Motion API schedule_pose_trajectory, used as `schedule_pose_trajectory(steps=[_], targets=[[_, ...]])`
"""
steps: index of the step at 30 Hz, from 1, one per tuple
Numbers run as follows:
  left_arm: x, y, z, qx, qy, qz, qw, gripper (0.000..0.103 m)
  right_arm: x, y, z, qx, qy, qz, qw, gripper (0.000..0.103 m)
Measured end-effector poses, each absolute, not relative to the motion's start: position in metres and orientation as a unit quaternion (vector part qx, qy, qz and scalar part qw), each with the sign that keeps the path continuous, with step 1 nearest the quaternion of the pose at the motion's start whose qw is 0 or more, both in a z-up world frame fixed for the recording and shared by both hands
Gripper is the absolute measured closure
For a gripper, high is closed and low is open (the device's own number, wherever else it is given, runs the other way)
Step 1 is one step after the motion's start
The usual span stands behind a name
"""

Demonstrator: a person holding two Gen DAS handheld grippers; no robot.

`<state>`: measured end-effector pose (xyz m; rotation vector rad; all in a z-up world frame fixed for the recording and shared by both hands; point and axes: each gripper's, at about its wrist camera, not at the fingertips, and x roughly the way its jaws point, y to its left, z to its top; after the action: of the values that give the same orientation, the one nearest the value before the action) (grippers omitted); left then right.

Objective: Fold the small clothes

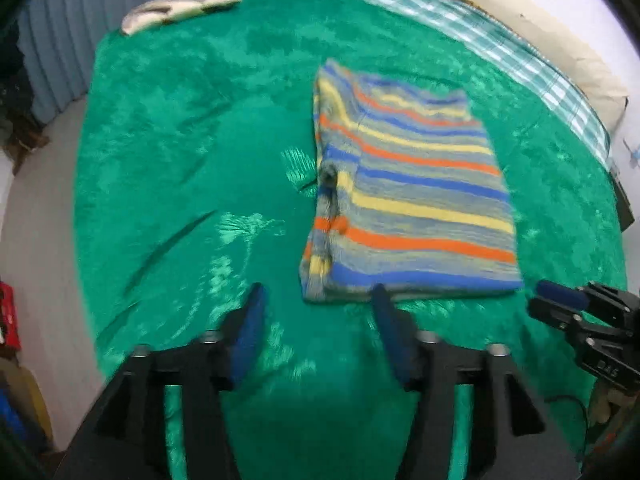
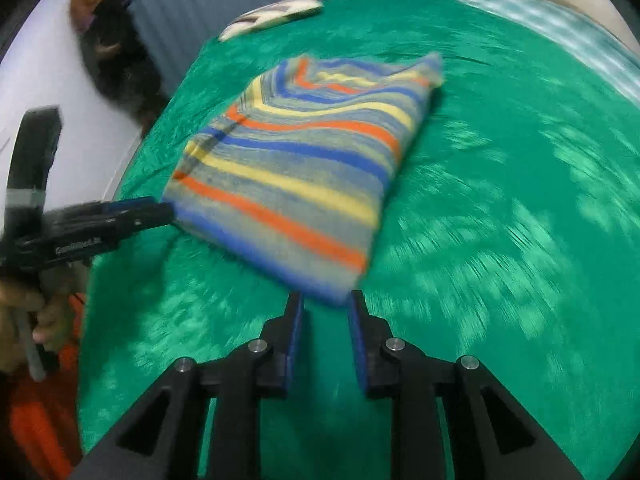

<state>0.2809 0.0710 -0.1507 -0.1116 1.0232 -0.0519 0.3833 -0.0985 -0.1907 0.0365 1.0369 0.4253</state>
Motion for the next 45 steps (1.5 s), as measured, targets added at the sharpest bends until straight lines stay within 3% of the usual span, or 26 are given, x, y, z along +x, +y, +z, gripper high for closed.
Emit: schedule_pose_trajectory(steps=[1,2,3,15,19,24,31,32,33,34,35,36,45], targets=[[0.274,0.07,-0.141,-0.048,0.479,-0.019,0.876,0.027,0.374,-0.102,-0.183,0.021,0.483,0.194,0.854,0.055],[0.269,0.07,-0.135,-0.042,0.469,-0.015,0.882,0.025,0.365,-0.105,-0.174,0.022,0.471,0.185,0.862,0.038],[0.264,0.068,-0.13,-0.037,0.463,-0.014,0.886,0.023,0.354,-0.108,-0.165,0.023,0.457,0.177,0.872,0.034],[0.248,0.06,-0.103,-0.002,0.436,-0.002,0.9,0.022,0.304,-0.107,-0.146,0.079,0.434,0.166,0.882,0.034],[0.262,0.068,-0.109,-0.018,0.434,-0.032,0.9,0.013,0.31,-0.101,-0.151,0.075,0.437,0.175,0.879,0.034],[0.336,0.101,-0.136,-0.109,0.458,-0.074,0.879,0.011,0.363,-0.118,-0.157,0.112,0.43,0.17,0.879,0.028],[0.425,0.081,-0.195,-0.084,0.522,-0.076,0.845,0.011,0.49,-0.121,-0.204,0.196,0.472,0.173,0.842,0.028],[0.429,0.075,-0.197,-0.076,0.52,-0.078,0.847,0.013,0.504,-0.115,-0.215,0.2,0.484,0.17,0.835,0.029],[0.431,0.068,-0.197,-0.072,0.517,-0.087,0.848,0.04,0.514,-0.108,-0.223,0.201,0.487,0.17,0.833,0.04],[0.434,0.059,-0.197,-0.071,0.524,-0.11,0.842,0.09,0.519,-0.099,-0.224,0.194,0.479,0.183,0.836,0.055],[0.435,0.052,-0.195,-0.063,0.53,-0.111,0.839,0.089,0.522,-0.091,-0.222,0.177,0.478,0.193,0.839,0.072],[0.434,0.046,-0.188,-0.045,0.523,-0.1,0.845,0.09,0.524,-0.08,-0.217,0.145,0.481,0.186,0.844,0.077],[0.397,0.011,-0.088,-0.053,0.413,-0.149,0.897,0.088,0.471,-0.09,-0.102,0.055,0.363,0.182,0.912,0.078]])
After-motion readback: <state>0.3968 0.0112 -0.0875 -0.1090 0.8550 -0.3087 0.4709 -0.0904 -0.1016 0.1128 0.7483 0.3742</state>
